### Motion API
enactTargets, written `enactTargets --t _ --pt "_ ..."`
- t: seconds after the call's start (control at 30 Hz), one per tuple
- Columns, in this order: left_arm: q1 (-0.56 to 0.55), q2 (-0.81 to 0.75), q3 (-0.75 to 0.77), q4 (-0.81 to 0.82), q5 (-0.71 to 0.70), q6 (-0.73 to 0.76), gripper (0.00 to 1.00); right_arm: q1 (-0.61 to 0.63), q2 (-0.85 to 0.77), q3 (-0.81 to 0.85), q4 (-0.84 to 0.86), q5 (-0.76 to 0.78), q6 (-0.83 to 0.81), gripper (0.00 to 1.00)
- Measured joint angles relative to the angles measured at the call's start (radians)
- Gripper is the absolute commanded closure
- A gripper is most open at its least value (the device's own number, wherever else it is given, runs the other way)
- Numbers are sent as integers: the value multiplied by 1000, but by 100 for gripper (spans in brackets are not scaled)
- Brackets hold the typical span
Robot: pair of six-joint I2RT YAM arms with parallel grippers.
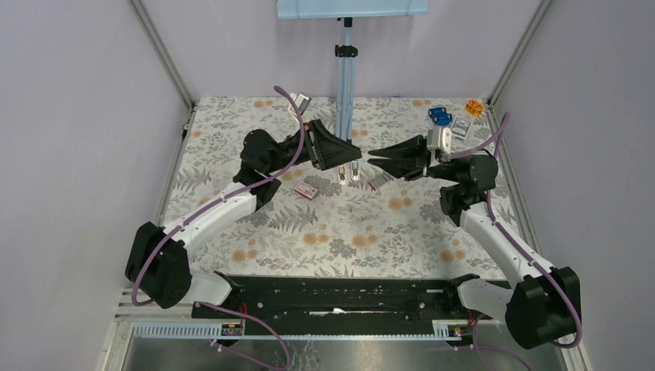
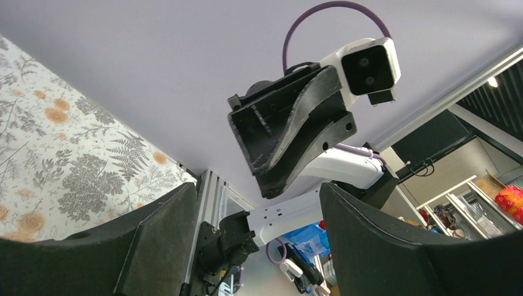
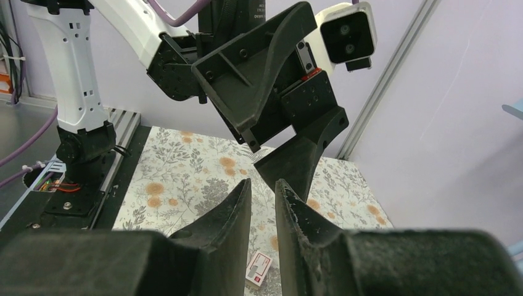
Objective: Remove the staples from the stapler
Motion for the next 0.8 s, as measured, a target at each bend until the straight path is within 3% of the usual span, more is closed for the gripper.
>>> enactTargets --t 0.17,0.33,0.53,0.8 --pt "-16 13 0 42 -12 -19 27 0 -1 -13 -5 4 -5 68" --pt "21 -9 -1 -63 -59 54 23 0 -27 -24 -137 63 -60 60" --pt "128 -95 -3 -302 -163 205 20 0 -62 19 -537 330 -146 55" --pt "157 -105 -15 -439 -201 295 20 0 -62 49 -938 647 -91 52"
